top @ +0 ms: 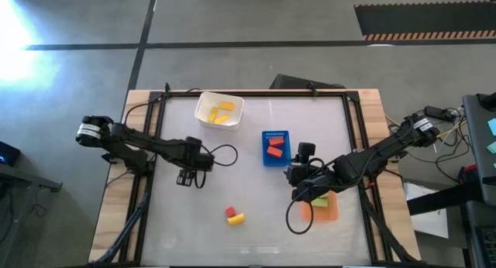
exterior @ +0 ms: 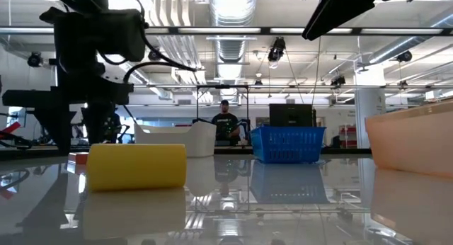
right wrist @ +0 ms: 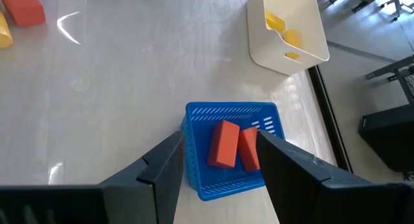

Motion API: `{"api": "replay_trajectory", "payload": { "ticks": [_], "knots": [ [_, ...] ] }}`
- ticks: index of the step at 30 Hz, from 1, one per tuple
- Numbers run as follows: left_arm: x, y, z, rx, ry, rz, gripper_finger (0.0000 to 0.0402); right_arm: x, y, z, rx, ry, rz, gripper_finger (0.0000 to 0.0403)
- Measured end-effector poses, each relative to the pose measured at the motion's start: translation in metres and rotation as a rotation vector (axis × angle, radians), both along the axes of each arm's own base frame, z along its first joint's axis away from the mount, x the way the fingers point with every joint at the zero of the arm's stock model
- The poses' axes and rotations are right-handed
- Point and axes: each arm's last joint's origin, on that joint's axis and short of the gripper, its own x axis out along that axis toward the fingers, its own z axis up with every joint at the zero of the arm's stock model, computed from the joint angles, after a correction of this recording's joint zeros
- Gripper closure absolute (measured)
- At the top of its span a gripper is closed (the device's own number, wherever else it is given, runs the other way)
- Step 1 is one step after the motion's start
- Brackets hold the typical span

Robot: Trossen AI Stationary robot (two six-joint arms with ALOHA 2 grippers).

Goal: Sort & place blocks by color
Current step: Put the orange block into the blue bin

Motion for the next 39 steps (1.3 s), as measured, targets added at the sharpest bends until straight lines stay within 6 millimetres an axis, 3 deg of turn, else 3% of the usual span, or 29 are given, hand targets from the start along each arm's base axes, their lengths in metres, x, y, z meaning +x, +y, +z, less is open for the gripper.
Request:
{"api": "replay_trajectory", "payload": {
  "ticks": [20,24,32,39],
  "knots": [
    [0.005,-0.001,-0.022,-0.017,0.015,-0.045,0.0159,0.001,0.001,0.001,0.009,-0.013,0.001,0.0220],
    [0.005,-0.001,-0.024,-0.023,0.022,-0.044,0.0190,0.001,0.001,0.000,0.012,-0.018,0.002,0.0220],
    [0.006,-0.002,-0.023,-0.030,0.012,-0.006,0.0293,0.002,0.002,-0.015,0.025,-0.047,0.006,0.0220],
    [0.019,-0.004,-0.009,0.039,-0.138,0.122,0.0293,0.004,0.003,-0.032,0.032,-0.098,0.027,0.0220]
  ]
}}
